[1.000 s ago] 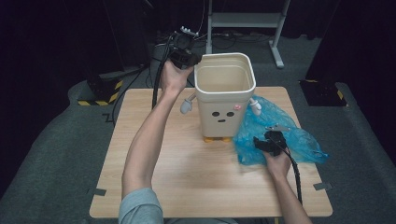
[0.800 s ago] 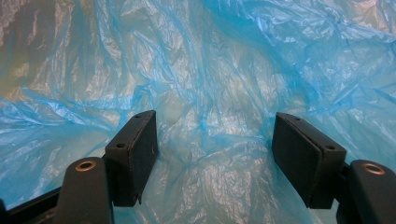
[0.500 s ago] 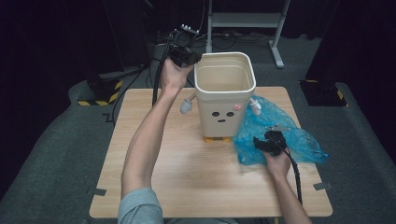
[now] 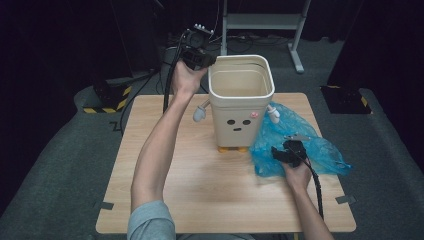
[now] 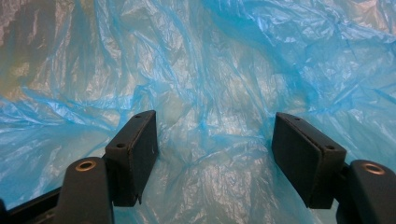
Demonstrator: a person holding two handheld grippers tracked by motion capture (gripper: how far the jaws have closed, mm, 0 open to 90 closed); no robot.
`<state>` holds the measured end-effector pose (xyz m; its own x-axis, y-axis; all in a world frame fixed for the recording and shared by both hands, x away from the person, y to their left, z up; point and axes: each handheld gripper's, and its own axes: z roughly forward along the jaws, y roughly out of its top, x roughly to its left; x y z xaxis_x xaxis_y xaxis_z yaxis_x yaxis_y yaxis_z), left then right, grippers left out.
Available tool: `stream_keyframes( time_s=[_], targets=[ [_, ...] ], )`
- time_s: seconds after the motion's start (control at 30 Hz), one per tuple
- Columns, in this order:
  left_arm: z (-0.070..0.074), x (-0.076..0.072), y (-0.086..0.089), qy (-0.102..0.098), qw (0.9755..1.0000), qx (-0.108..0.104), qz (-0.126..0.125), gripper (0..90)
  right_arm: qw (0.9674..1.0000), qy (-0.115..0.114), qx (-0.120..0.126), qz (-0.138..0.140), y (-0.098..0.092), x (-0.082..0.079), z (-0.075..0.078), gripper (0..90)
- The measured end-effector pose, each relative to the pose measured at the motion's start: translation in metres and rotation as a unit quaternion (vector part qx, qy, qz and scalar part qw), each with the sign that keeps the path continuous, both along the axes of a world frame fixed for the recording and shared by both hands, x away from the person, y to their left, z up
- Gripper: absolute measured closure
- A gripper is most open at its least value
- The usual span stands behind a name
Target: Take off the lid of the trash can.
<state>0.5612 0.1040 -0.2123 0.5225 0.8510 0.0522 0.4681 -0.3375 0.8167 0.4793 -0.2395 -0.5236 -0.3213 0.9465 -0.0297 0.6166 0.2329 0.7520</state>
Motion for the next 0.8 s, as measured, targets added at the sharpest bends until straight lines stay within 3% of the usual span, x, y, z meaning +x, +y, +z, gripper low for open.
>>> stream_keyframes(
  time_s=[0.5, 0.6, 0.8],
  targets=[
    [0.0030, -0.0010, 0.0044, 0.001, 1.0000, -0.005, -0.003, 83.0, 1.0000, 0.001, 0.000, -0.001, 0.0001, -0.0001, 0.0001, 31.5],
    [0.0048, -0.0013, 0.0071, 0.001, 0.9999, -0.016, 0.001, 83.3, 1.0000, 0.001, 0.001, -0.001, 0.0002, -0.0002, 0.0001, 31.5],
    [0.0060, -0.0022, 0.0089, 0.002, 1.0000, -0.008, 0.002, 83.3, 1.0000, 0.001, 0.001, -0.001, 0.0002, -0.0002, 0.0001, 31.5]
  ],
)
